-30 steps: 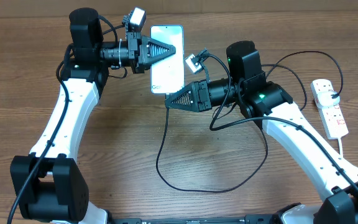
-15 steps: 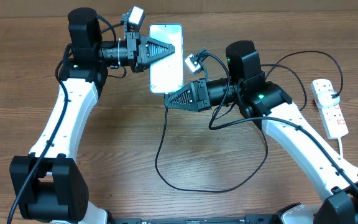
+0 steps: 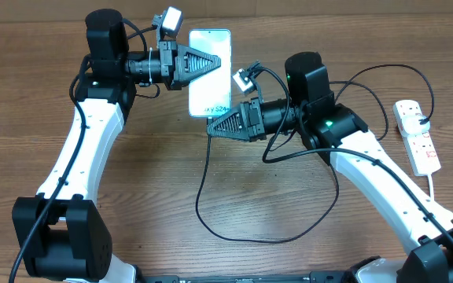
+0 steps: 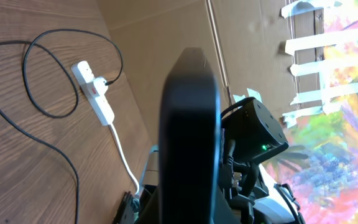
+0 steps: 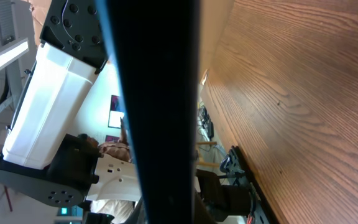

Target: Plug charger to phone and switch on socket

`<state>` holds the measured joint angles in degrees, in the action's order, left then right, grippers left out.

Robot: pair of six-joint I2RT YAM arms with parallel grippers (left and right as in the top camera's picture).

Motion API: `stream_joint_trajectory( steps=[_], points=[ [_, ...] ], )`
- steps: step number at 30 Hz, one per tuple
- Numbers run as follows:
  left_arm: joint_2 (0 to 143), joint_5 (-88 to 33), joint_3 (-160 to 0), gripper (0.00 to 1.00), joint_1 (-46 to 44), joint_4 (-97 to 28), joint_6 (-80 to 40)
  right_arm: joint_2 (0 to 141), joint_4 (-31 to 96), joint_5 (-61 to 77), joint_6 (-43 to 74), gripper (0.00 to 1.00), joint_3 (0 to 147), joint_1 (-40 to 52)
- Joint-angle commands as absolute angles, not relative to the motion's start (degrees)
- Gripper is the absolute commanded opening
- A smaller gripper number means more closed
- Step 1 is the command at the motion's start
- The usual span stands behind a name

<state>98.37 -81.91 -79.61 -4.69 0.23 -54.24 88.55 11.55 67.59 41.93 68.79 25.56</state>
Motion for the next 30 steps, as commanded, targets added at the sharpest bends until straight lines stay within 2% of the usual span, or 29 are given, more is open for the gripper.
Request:
stream_joint_trajectory(
  steps=[1, 30],
  points=[
    [97.56, -89.49, -79.92, 0.04, -7.22, -0.21, -50.89, 87.57, 7.64, 62.50, 43.33, 0.04, 70.13, 25.06],
    [97.60, -90.52, -78.24, 0.04, -8.29, -0.38, -50.94, 87.66, 3.88, 55.59, 45.28, 0.04, 70.13, 23.53]
  ],
)
